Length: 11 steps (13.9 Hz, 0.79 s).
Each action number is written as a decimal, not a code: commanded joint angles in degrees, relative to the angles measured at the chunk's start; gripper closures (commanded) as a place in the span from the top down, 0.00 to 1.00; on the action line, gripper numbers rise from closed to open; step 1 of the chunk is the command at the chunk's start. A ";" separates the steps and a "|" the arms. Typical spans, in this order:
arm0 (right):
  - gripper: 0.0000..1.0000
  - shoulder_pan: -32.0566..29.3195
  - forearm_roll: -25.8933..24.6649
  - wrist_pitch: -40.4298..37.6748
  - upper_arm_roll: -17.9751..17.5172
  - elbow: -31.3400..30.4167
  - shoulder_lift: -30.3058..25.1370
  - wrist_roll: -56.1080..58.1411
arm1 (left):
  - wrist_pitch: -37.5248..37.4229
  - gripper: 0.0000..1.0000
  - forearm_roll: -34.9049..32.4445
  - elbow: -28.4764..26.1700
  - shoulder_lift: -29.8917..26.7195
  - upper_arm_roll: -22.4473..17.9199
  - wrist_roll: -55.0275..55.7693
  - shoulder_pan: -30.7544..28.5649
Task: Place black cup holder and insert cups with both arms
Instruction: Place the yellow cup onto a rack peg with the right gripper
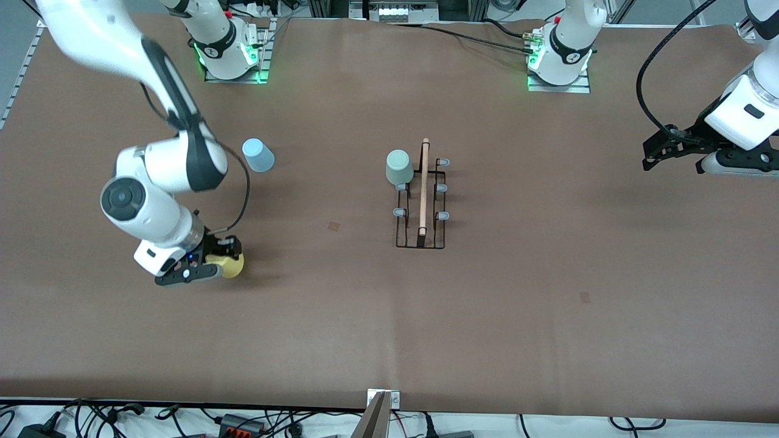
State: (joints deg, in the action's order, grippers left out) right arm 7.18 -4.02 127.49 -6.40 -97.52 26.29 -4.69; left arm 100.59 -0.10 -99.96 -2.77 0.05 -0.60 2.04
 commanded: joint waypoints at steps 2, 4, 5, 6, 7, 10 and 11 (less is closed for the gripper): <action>0.00 9.05 -0.38 -6.20 0.25 3.21 -4.93 -18.28 | -1.37 1.00 -0.77 1.96 0.75 -0.57 -0.55 0.77; 0.00 15.46 -0.38 -6.12 0.33 6.97 -3.89 -30.75 | -1.37 1.00 -0.77 1.96 0.75 -0.57 -0.55 0.68; 0.00 18.46 -0.47 -6.12 0.77 9.08 -2.14 -35.78 | -1.45 1.00 -0.77 1.96 0.75 -0.57 -0.55 0.68; 0.00 21.27 -0.55 -6.20 0.77 11.97 -0.04 -41.13 | -1.45 1.00 -0.77 1.96 0.75 -0.57 -0.55 0.68; 0.00 24.34 -1.34 -6.03 0.86 13.13 1.55 -45.71 | -1.45 1.00 -0.77 2.05 0.75 -0.57 -0.55 0.77; 0.00 29.81 -4.59 -5.50 1.04 19.18 8.05 -55.48 | -1.45 1.00 -0.77 2.05 0.75 -0.57 -0.63 0.68; 0.00 30.08 -4.68 -4.81 1.04 20.08 8.77 -56.91 | -1.45 1.00 -0.77 2.05 0.75 -0.57 -0.81 0.68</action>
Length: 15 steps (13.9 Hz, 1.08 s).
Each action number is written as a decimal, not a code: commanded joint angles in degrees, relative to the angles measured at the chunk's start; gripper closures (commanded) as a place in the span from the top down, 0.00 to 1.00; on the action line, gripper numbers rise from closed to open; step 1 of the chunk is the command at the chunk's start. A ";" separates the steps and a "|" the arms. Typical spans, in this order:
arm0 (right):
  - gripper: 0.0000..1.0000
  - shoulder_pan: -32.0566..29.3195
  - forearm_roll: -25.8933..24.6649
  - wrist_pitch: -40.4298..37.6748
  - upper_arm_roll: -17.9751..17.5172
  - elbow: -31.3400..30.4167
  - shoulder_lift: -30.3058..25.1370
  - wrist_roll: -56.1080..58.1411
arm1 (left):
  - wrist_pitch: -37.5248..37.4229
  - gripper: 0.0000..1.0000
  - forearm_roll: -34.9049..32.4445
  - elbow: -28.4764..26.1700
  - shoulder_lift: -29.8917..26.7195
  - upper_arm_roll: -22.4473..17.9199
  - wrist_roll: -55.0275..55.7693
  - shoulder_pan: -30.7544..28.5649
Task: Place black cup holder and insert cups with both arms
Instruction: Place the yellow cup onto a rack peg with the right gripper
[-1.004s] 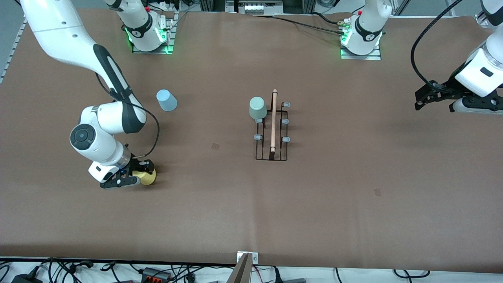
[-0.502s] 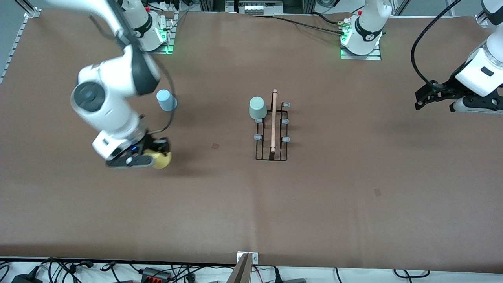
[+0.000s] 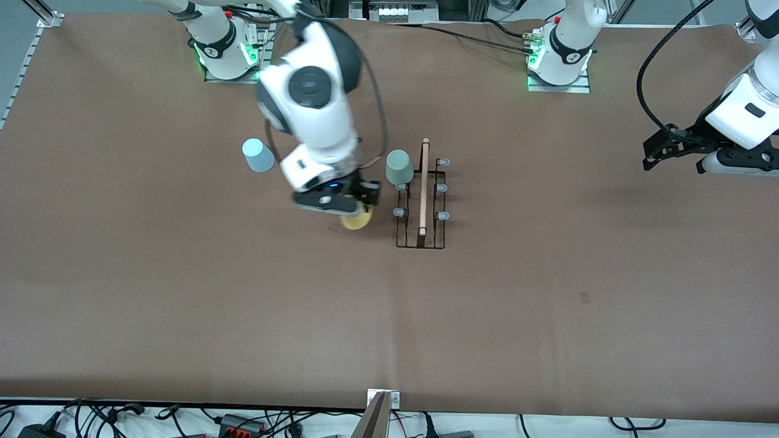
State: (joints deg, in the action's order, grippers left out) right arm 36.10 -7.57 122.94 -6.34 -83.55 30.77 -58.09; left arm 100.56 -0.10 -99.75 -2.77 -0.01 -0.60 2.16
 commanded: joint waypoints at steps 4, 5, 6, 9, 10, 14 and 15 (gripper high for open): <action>0.01 2.39 -0.86 6.34 0.98 6.64 6.31 -3.44 | -1.42 1.00 -0.77 1.76 0.75 -0.52 -0.98 0.57; 0.01 2.74 -0.86 7.04 0.98 6.64 6.93 -3.52 | -1.42 1.00 -0.77 1.76 0.75 -0.52 -0.98 0.57; 0.02 3.53 -0.95 7.14 0.98 6.64 7.55 -3.70 | -1.42 1.00 -0.77 1.76 0.75 -0.52 -0.98 0.48; 0.05 5.03 -1.04 7.75 0.98 6.55 8.78 -3.61 | -1.42 1.00 -0.77 1.76 0.75 -0.52 -0.98 0.13; 0.05 5.12 -1.04 7.49 0.98 6.38 8.78 -3.52 | -1.42 1.00 -0.77 1.76 0.75 -0.52 -0.98 0.13; 0.23 5.65 -1.39 7.58 0.89 6.20 10.18 -3.61 | -1.42 1.00 -0.77 1.84 0.75 -0.52 -0.98 0.39; 0.36 5.56 -1.48 7.66 0.89 6.20 10.88 -3.52 | -1.42 1.00 -0.77 1.84 0.75 -0.52 -0.98 0.39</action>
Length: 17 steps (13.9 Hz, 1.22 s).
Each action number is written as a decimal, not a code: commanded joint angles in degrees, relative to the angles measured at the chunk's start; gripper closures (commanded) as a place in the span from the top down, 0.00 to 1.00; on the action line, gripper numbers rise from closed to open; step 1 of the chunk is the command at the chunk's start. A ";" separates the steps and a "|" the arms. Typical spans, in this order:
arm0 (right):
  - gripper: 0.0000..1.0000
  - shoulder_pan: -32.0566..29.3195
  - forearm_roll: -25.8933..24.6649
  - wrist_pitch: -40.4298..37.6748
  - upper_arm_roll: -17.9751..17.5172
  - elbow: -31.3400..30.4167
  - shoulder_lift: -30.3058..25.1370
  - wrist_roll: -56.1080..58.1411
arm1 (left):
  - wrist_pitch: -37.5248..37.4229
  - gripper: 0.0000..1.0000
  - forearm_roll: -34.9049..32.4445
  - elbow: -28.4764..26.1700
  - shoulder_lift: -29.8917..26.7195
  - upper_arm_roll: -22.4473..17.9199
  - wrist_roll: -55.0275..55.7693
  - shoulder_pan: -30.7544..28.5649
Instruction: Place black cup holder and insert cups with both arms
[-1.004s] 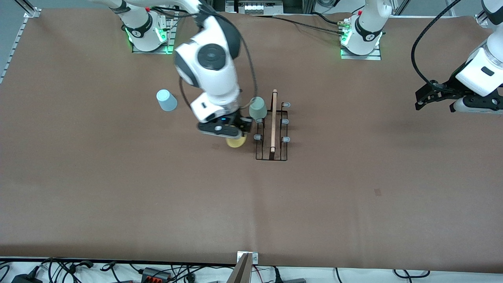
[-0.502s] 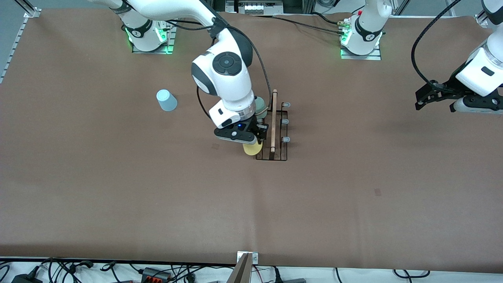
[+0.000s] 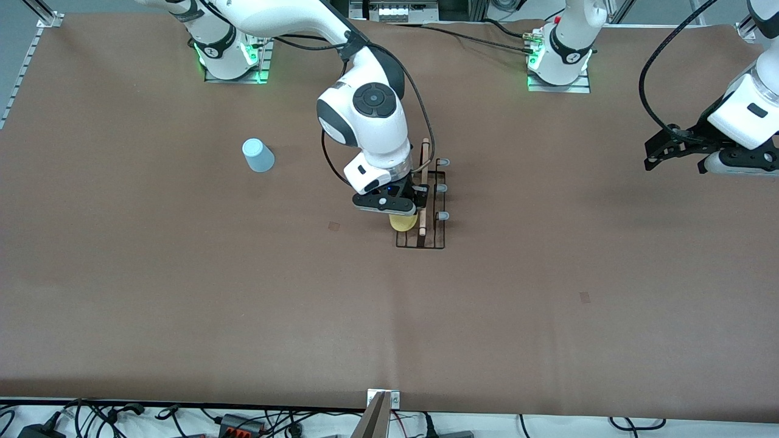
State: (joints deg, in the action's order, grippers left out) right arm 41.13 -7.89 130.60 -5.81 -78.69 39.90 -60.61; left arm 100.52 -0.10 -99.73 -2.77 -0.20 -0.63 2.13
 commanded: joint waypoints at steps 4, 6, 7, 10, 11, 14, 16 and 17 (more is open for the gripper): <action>1.00 0.61 -1.16 -0.35 0.79 1.35 1.94 -0.12 | -1.38 1.00 -0.77 1.82 0.75 -0.32 -0.95 0.51; 1.00 0.18 -0.99 -1.05 1.59 1.44 0.45 0.31 | -1.38 1.00 -0.77 1.82 0.75 -0.32 -0.95 0.42; 1.00 -0.44 -0.99 -1.92 1.67 1.44 -0.69 0.40 | -1.38 1.00 -0.77 1.82 0.75 -0.32 -0.95 0.42; 1.00 -8.58 -0.29 -10.69 0.97 -3.63 -10.33 9.23 | -1.38 1.00 -0.77 1.82 0.75 -0.32 -0.95 0.51; 1.00 -12.18 -0.20 -14.03 0.88 -6.62 -14.98 14.85 | -1.38 1.00 -0.77 1.82 0.75 -0.32 -1.04 0.42; 1.00 -24.58 1.55 -24.83 -0.52 -9.29 -25.37 34.18 | -1.38 1.00 -0.77 1.82 0.75 -0.32 -1.04 0.42; 1.00 -32.04 2.70 -30.91 -0.52 -9.11 -30.12 45.18 | -1.38 1.00 -0.77 1.82 0.75 -0.32 -1.04 0.51; 1.00 -36.35 3.31 -33.28 -0.44 -9.11 -31.71 48.97 | -1.38 1.00 -0.77 1.82 0.75 -0.32 -0.95 0.51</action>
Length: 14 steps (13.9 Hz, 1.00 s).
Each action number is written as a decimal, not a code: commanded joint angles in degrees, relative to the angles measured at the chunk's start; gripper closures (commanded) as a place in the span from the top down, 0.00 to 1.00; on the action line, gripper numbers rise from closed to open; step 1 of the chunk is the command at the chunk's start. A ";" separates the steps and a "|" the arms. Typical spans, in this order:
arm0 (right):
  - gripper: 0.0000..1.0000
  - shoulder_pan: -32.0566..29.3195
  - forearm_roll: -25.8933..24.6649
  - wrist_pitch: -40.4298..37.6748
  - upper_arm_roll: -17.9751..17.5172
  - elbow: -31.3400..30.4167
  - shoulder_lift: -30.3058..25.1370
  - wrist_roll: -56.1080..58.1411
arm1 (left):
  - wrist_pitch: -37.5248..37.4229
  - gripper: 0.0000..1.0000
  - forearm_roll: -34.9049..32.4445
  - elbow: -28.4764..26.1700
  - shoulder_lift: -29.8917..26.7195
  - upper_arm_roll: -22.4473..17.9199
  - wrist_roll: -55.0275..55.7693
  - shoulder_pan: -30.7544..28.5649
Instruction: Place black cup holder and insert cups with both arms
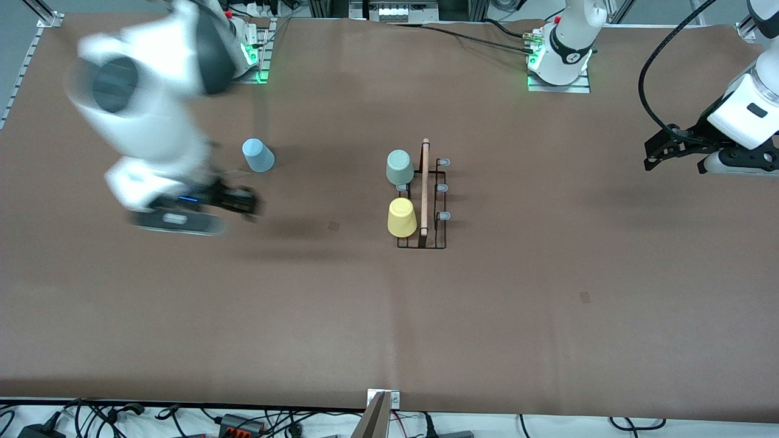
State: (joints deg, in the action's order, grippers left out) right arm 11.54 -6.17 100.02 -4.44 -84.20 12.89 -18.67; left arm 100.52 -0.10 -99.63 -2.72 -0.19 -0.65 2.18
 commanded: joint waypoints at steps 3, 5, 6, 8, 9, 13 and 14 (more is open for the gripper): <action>1.00 -16.09 2.65 -5.97 -0.84 -3.52 -8.13 15.05 | -1.37 1.00 -0.77 1.72 0.70 -0.42 -1.02 0.37; 1.00 -17.60 2.83 -6.42 2.05 -3.26 -8.84 15.51 | -1.37 1.00 -0.77 1.72 0.70 -0.33 -0.93 0.45; 1.00 -17.52 3.09 -6.59 3.11 -3.08 -8.84 15.59 | -1.37 1.00 -0.77 1.72 0.70 -0.33 -0.93 0.45; 1.00 -17.26 3.27 -7.73 3.56 -3.25 -9.02 18.47 | -1.37 1.00 -0.77 1.72 0.70 -0.33 -0.93 0.45; 1.00 -17.25 3.27 -7.82 3.65 -3.60 -9.02 19.54 | -1.37 1.00 -0.77 1.72 0.70 -0.33 -0.93 0.45; 1.00 -16.38 3.35 -7.56 3.65 -4.92 -9.37 19.99 | -1.37 1.00 -0.77 1.72 0.70 -0.33 -1.02 0.19; 1.00 -15.68 3.35 -7.82 3.82 -4.92 -9.63 20.07 | -1.37 1.00 -0.69 1.72 0.79 -0.42 -1.02 0.19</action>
State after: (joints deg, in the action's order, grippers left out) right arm -5.32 -3.62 92.49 -0.99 -87.33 5.02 0.21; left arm 100.48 -0.10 -99.53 -2.66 -0.23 -0.65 2.18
